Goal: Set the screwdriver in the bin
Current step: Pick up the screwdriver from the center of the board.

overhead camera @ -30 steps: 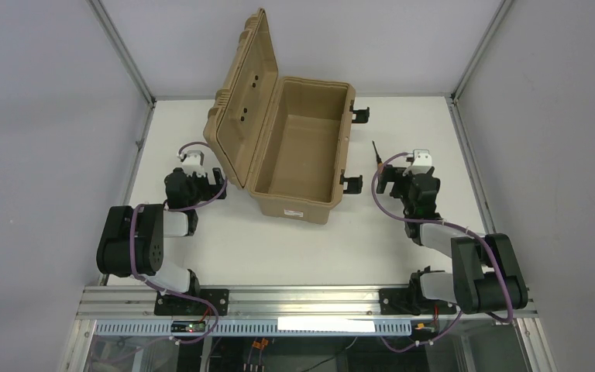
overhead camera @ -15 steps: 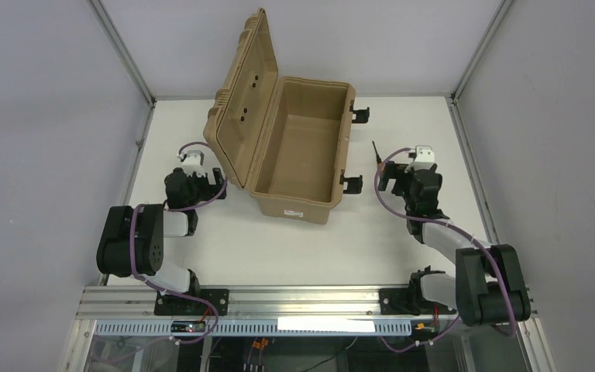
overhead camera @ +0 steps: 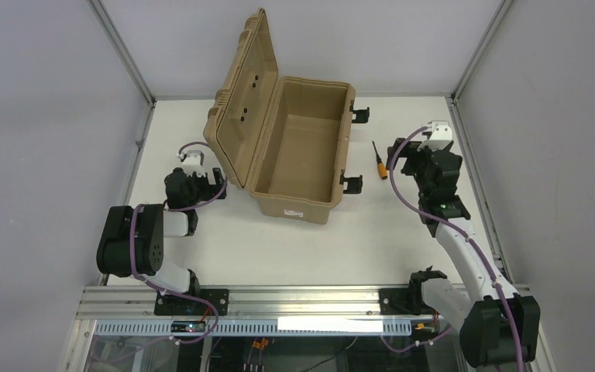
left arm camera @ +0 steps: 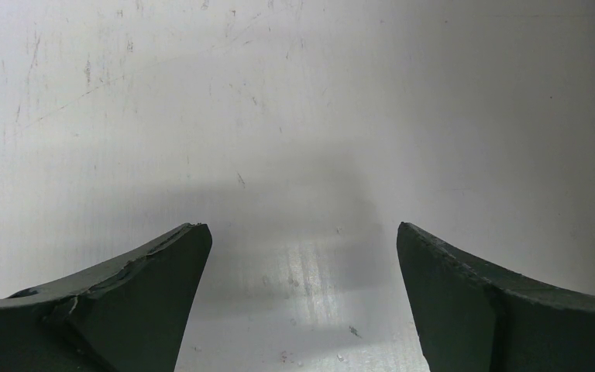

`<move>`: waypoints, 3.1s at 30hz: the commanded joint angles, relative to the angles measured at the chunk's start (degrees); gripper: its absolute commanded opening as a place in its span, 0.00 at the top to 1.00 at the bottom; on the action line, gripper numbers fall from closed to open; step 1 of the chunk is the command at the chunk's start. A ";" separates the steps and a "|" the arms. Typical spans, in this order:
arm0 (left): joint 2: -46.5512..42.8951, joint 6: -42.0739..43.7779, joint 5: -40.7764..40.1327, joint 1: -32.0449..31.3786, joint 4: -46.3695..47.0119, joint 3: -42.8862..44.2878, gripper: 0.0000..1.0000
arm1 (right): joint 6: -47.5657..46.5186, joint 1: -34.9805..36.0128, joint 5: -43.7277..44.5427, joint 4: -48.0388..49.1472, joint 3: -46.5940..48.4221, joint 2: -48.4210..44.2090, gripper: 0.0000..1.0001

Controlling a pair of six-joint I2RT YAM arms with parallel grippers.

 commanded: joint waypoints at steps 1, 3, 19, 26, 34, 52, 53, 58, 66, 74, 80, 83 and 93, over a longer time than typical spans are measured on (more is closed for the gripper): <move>-1.06 0.54 1.08 0.53 3.08 -0.04 0.01 | -0.19 0.26 -1.15 -10.90 9.69 -1.16 0.01; -1.06 0.51 1.13 0.53 3.02 -0.09 0.01 | -0.07 0.24 -0.97 -16.02 14.38 -0.64 0.01; -1.08 0.52 1.13 0.53 3.03 -0.10 0.01 | -0.05 0.26 0.57 -39.55 47.94 5.15 0.01; -1.07 0.54 1.08 0.53 3.08 -0.08 0.01 | 0.60 0.25 1.91 -40.38 53.88 5.68 0.01; -1.06 0.51 1.08 0.53 3.10 -0.08 0.01 | 1.54 0.22 2.17 -47.03 63.98 12.47 0.01; -1.06 0.52 1.08 0.53 3.10 -0.07 0.01 | 3.03 0.22 1.91 -60.52 70.67 33.73 0.01; -1.06 0.54 1.08 0.53 3.10 -0.08 0.01 | 3.02 0.21 1.93 -60.13 69.97 34.51 0.01; -1.06 0.55 1.10 0.51 3.10 -0.08 0.01 | 3.73 0.18 1.80 -57.51 65.75 39.02 0.01; -1.06 0.57 1.09 0.53 3.06 -0.08 0.01 | 6.15 0.13 1.95 -54.26 59.66 47.30 0.01; -1.06 0.53 1.08 0.53 3.06 -0.13 0.01 | 6.85 0.26 1.95 -49.52 53.62 53.13 0.01; -1.07 0.53 1.08 0.54 3.01 -0.08 0.01 | 7.47 0.44 3.07 -47.04 50.62 57.51 0.05; -1.06 0.50 1.08 0.61 3.04 -0.08 0.01 | 7.39 0.50 3.56 -45.85 49.35 58.74 0.08; -1.06 0.54 1.09 0.62 3.10 -0.13 0.01 | 6.57 1.49 6.12 -45.14 48.50 60.88 0.64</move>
